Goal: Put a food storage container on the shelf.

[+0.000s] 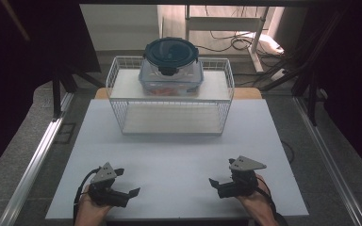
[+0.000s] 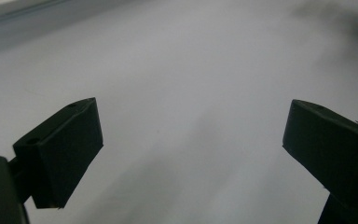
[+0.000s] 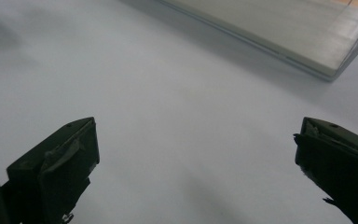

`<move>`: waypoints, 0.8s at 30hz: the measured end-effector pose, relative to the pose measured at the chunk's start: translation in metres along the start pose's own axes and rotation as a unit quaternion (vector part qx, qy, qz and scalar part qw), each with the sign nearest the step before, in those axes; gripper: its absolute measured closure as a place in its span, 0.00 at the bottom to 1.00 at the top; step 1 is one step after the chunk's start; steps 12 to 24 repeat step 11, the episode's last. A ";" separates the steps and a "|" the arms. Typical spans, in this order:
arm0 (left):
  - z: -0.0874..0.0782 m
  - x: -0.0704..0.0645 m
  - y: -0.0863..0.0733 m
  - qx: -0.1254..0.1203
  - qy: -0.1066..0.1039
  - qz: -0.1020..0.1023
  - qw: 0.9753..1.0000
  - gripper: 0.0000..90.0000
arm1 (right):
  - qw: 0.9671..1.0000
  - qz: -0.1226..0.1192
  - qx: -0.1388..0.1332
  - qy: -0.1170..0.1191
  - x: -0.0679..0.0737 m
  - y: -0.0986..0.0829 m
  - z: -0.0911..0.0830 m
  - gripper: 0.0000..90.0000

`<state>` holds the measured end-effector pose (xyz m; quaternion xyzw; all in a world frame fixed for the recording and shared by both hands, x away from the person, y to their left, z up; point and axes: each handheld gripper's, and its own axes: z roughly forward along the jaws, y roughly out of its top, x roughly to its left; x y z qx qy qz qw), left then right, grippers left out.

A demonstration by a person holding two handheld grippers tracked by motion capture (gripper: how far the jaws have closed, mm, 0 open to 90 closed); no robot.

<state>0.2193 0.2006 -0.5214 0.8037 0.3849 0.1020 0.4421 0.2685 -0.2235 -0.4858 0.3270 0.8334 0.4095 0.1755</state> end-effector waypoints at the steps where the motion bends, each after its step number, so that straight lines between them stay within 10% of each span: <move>1: 0.001 0.000 0.000 0.005 -0.002 0.000 1.000 0.05 | 1.000 0.001 0.004 0.000 0.000 -0.002 0.002 0.00; 24: 0.007 0.004 -0.003 0.026 -0.006 -0.010 1.000 0.05 | 0.999 0.002 0.044 -0.004 -0.002 -0.011 0.013 0.00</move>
